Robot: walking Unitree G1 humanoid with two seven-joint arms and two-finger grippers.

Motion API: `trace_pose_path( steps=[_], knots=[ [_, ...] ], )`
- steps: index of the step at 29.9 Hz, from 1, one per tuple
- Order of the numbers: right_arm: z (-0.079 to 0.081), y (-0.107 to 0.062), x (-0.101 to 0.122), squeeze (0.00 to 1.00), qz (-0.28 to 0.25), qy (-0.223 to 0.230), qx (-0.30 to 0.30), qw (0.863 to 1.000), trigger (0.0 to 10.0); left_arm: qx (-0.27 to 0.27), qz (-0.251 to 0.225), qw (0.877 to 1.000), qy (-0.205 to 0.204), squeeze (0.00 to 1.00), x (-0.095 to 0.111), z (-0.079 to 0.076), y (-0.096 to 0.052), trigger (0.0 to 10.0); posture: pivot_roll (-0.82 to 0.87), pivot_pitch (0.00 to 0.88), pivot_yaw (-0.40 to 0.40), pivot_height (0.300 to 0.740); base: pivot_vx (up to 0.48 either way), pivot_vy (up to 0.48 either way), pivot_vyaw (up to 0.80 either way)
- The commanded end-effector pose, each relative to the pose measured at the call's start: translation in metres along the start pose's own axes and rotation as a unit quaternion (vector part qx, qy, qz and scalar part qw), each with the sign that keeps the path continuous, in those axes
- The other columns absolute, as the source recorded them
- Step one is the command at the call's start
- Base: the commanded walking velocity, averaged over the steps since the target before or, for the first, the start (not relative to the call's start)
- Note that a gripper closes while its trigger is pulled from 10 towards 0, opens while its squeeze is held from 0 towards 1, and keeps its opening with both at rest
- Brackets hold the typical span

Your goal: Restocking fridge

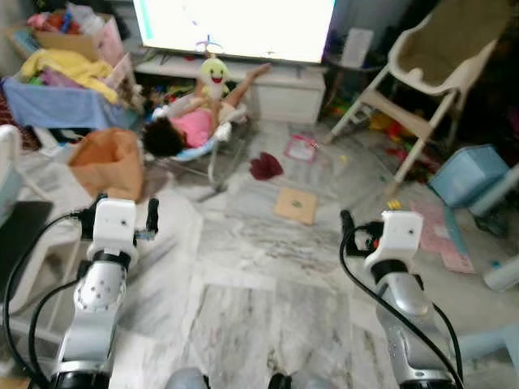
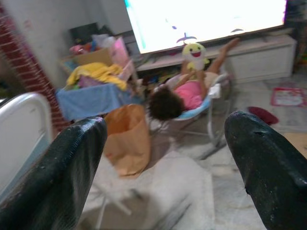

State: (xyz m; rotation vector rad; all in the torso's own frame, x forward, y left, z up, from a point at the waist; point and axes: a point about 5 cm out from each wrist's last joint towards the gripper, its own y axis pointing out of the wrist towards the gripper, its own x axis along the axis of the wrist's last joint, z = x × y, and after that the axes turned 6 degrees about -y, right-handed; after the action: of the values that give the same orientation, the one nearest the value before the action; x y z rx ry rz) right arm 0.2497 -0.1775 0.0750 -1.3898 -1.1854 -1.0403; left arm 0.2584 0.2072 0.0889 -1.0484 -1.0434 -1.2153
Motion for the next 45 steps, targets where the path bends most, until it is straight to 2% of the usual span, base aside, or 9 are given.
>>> trace_pose_path(
  steps=[1, 6, 12, 19, 25, 28, 30, 39, 45],
  knots=[
    [-0.005, -0.001, 0.001, 0.00, 0.001, -0.013, -0.004, 1.000, 10.0, -0.007, 0.002, 1.000, 0.001, 0.00, -0.001, -0.003, -0.001, 10.0, 0.01, 0.016, -0.045, 0.740, 0.000, 0.000, 0.80],
    [-0.010, 0.012, 0.008, 0.00, -0.007, -0.031, -0.009, 0.999, 10.0, -0.002, 0.008, 1.000, 0.004, 0.00, -0.003, -0.005, -0.001, 10.0, -0.02, 0.025, -0.018, 0.740, 0.000, 0.000, 0.80],
    [-0.004, 0.021, 0.013, 0.00, -0.010, -0.007, -0.026, 1.000, 10.0, -0.040, -0.004, 0.999, 0.025, 0.00, 0.006, -0.012, 0.004, 10.0, -0.01, 0.046, 0.005, 0.740, 0.000, 0.219, 0.64],
    [0.009, 0.011, 0.002, 0.00, 0.012, 0.016, -0.017, 1.000, 10.0, -0.059, -0.014, 0.998, 0.023, 0.00, 0.011, -0.024, 0.002, 10.0, 0.00, 0.074, -0.007, 0.740, 0.000, 0.480, 0.00],
    [-0.012, -0.003, -0.005, 0.00, 0.027, 0.040, -0.057, 0.997, 10.0, -0.035, -0.008, 0.999, -0.007, 0.00, 0.010, -0.012, 0.001, 10.0, 0.02, 0.073, -0.031, 0.740, 0.000, 0.480, 0.00],
    [-0.018, -0.008, -0.008, 0.00, 0.034, 0.042, -0.070, 0.996, 10.0, -0.001, -0.008, 1.000, 0.010, 0.00, 0.008, -0.005, 0.001, 10.0, 0.02, 0.074, -0.035, 0.740, 0.000, 0.477, 0.00],
    [-0.017, -0.011, -0.012, 0.00, 0.043, 0.039, -0.066, 0.996, 10.0, -0.016, 0.011, 1.000, 0.003, 0.00, 0.003, -0.003, -0.001, 10.0, 0.01, 0.075, -0.028, 0.740, 0.000, 0.461, 0.00],
    [-0.010, 0.003, -0.002, 0.00, 0.033, 0.043, -0.054, 0.997, 10.0, -0.013, 0.015, 1.000, 0.001, 0.00, 0.003, -0.008, 0.001, 10.0, 0.02, 0.077, -0.041, 0.740, -0.197, 0.403, 0.00],
    [-0.010, 0.000, -0.006, 0.00, 0.040, 0.045, -0.052, 0.997, 10.0, -0.011, 0.020, 1.000, 0.001, 0.00, 0.000, -0.009, -0.001, 10.0, 0.02, 0.073, -0.044, 0.740, -0.319, 0.363, 0.00]
  ],
)
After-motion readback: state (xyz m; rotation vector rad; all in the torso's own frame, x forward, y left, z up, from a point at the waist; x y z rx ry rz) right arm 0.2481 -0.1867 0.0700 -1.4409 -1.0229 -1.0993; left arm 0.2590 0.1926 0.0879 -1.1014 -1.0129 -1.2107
